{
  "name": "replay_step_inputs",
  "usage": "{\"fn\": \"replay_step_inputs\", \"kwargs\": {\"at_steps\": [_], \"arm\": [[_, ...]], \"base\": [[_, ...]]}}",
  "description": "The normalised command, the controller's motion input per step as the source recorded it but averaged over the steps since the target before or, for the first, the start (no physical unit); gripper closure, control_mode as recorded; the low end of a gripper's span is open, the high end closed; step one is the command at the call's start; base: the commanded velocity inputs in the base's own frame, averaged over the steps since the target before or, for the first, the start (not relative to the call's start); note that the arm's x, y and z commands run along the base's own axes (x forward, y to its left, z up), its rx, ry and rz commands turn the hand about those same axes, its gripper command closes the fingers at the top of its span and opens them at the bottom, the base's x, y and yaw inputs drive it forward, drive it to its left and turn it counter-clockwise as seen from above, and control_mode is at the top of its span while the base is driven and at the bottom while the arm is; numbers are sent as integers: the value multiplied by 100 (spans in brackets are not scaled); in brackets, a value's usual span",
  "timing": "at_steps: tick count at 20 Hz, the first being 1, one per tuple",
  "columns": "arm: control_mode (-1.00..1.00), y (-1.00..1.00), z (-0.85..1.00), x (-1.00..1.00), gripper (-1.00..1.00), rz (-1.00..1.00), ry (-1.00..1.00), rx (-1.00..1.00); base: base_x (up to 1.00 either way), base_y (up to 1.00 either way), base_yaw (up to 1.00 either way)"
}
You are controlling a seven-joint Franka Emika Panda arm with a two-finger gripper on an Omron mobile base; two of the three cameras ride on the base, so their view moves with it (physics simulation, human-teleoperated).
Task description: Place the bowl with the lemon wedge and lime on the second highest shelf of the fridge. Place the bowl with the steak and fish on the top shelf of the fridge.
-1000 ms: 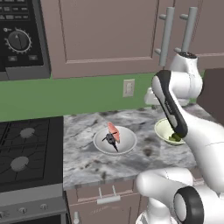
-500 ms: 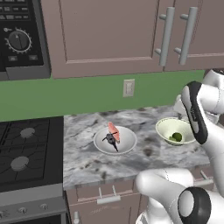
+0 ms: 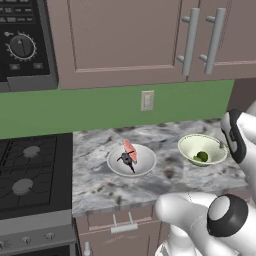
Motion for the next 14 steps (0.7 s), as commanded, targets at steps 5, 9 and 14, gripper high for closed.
{"fn": "replay_step_inputs", "kwargs": {"at_steps": [5, 9, 14], "arm": [[-100, -25, -51, 26, -100, -4, 0, 0], [-100, -16, -43, 33, -100, -6, 0, 0], [-100, -5, -37, 35, -100, -5, 0, 0]], "base": [[0, 0, 0], [0, 0, 0], [0, 0, 0]]}}
